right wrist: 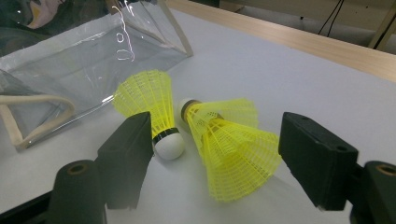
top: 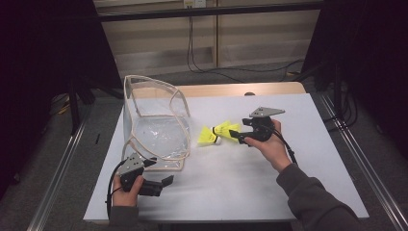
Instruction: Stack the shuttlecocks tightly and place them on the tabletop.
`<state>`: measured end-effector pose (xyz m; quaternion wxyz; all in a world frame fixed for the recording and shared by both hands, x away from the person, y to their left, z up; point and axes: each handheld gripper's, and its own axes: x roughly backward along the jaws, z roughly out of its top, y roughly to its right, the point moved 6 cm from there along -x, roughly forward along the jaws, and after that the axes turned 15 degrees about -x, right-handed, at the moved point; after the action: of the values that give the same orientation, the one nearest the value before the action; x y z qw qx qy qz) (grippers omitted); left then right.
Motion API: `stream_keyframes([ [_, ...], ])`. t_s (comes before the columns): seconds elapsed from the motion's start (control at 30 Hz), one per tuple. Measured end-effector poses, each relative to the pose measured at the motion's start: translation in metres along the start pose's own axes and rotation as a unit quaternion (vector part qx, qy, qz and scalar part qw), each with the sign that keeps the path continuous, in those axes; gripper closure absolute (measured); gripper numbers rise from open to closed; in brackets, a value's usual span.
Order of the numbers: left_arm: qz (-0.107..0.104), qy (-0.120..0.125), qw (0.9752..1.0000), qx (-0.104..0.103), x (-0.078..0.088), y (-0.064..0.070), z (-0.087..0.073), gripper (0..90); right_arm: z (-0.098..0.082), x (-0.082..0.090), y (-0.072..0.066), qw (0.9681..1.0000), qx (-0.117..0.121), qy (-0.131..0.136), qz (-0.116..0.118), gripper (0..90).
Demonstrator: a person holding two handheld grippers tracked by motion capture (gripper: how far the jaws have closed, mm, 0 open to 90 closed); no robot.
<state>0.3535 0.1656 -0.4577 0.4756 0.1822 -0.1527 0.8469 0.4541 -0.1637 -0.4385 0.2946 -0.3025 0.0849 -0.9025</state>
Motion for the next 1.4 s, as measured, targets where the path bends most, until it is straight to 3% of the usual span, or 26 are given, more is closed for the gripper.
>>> stream_keyframes([
  [0.4, 0.0, 0.0, 1.0, 0.003, 0.0, 0.0, 0.0, 3.6, 0.002, 0.004, 0.003, 1.0, 0.001, -0.004, -0.005, 24.9],
  [1.4, -0.002, 0.002, 1.0, 0.003, 0.0, 0.0, 0.0, 3.6, 0.01, -0.011, -0.019, 0.9995, 0.021, -0.019, 0.017, 23.5],
])
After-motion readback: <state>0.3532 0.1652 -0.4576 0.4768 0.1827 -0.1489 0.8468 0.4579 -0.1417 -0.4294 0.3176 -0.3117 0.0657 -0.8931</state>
